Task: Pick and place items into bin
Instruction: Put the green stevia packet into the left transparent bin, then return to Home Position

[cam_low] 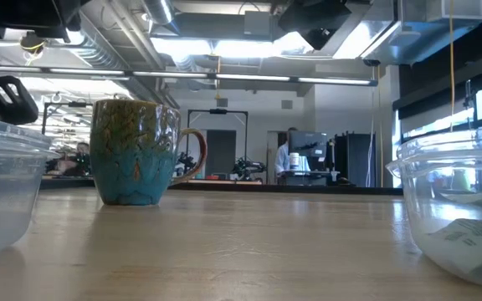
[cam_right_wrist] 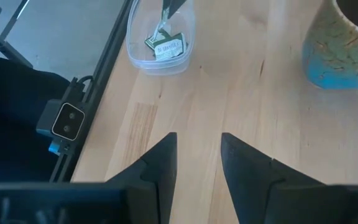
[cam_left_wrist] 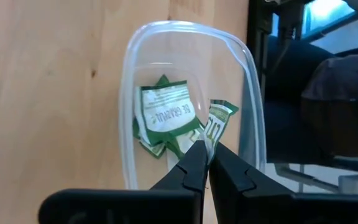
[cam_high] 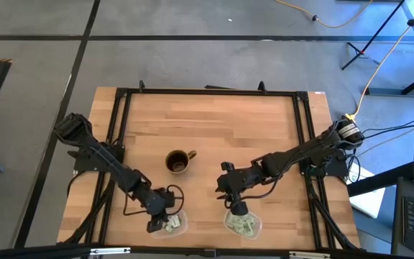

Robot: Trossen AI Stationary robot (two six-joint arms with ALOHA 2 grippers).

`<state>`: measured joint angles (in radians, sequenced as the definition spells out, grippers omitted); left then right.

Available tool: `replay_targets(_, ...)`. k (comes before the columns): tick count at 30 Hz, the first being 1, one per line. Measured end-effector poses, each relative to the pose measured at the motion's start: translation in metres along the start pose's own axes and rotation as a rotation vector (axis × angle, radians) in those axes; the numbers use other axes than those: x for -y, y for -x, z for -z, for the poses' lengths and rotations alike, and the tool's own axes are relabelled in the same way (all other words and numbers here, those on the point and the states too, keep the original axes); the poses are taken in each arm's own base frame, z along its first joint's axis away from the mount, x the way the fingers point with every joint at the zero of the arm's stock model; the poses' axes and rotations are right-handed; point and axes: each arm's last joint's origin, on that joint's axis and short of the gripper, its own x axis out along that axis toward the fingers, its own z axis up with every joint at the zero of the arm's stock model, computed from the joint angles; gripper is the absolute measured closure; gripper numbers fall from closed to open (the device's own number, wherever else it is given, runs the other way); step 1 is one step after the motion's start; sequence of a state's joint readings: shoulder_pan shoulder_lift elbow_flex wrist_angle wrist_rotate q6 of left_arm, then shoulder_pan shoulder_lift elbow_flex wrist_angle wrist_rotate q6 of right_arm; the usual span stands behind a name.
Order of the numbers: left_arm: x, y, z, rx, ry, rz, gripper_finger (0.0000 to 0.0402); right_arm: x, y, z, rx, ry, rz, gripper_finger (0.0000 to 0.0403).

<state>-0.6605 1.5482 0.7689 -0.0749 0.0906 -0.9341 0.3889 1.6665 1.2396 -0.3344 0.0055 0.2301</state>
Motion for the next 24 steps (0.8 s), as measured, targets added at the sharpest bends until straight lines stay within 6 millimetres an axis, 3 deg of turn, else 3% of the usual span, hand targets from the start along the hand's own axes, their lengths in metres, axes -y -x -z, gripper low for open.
replay_targets(14,0.001,0.003,-0.012,-0.027,0.01,0.123,0.0327,0.0,0.0,0.0,-0.001,0.0,0.001,0.0276)
replay_targets(18,0.005,0.017,-0.019,-0.017,-0.019,0.19,0.0323,0.0,0.0,0.0,-0.002,0.0,0.001,0.0276)
replay_targets(24,0.015,0.053,-0.028,0.105,-0.213,0.265,0.0328,-0.001,0.006,-0.002,0.021,0.08,-0.003,0.0276)
